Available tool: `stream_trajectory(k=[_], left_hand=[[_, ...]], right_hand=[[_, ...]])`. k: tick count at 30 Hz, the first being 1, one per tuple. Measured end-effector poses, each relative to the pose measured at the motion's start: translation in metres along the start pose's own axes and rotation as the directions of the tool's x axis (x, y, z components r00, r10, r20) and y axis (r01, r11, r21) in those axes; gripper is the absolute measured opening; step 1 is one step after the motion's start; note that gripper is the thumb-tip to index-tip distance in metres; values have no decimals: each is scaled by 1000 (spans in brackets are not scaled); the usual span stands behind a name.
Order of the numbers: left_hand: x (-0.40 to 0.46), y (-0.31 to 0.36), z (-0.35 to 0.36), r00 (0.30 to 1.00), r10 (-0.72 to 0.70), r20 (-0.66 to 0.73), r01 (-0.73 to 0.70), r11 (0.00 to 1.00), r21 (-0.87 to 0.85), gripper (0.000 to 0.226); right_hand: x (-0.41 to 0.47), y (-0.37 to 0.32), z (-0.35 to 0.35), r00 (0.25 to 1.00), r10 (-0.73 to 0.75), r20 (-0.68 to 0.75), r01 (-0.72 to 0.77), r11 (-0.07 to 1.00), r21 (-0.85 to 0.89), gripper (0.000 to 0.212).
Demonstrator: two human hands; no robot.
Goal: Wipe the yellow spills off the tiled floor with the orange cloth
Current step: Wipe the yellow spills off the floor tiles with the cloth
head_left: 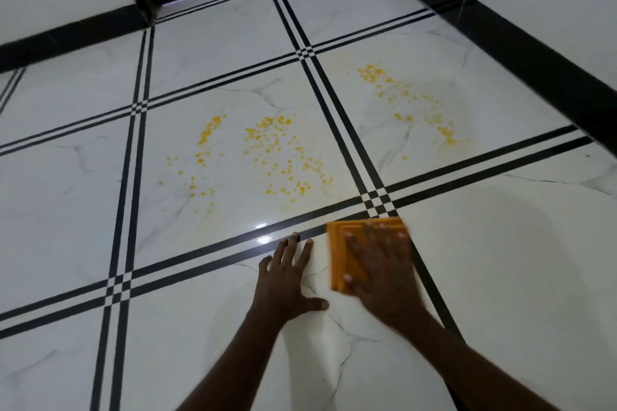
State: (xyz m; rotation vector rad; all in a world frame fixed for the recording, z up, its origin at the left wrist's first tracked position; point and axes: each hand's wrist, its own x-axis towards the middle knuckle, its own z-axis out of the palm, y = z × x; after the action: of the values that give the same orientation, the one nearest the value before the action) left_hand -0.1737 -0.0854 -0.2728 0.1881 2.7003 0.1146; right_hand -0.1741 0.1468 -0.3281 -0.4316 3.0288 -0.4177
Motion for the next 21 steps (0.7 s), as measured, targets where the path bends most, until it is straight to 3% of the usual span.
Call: stream_trajectory(k=[4, 8, 13, 16, 19, 21], left_hand=[[1, -2, 7, 999, -8, -47, 6, 999, -33, 130], [2, -2, 7, 1000, -19, -25, 18, 999, -41, 129], [6, -4, -10, 995, 11, 100, -11, 1000, 5, 122], [15, -8, -38, 988, 16, 155, -17, 1000, 4, 102], [28, -14, -69, 985, -6, 175, 3, 1000, 19, 74], [30, -17, -92, 981, -13, 193, 1, 998, 62, 65]], right_hand=[[10, 77, -20, 993, 110, -42, -114, 987, -114, 82], [91, 54, -16, 971, 233, -53, -238, 966, -100, 83], [83, 15, -10, 995, 38, 92, -35, 999, -41, 95], [82, 31, -41, 979, 66, 194, -78, 995, 55, 103], [54, 43, -53, 997, -53, 50, 53, 998, 15, 75], [35, 49, -50, 990, -131, 42, 132, 991, -33, 51]])
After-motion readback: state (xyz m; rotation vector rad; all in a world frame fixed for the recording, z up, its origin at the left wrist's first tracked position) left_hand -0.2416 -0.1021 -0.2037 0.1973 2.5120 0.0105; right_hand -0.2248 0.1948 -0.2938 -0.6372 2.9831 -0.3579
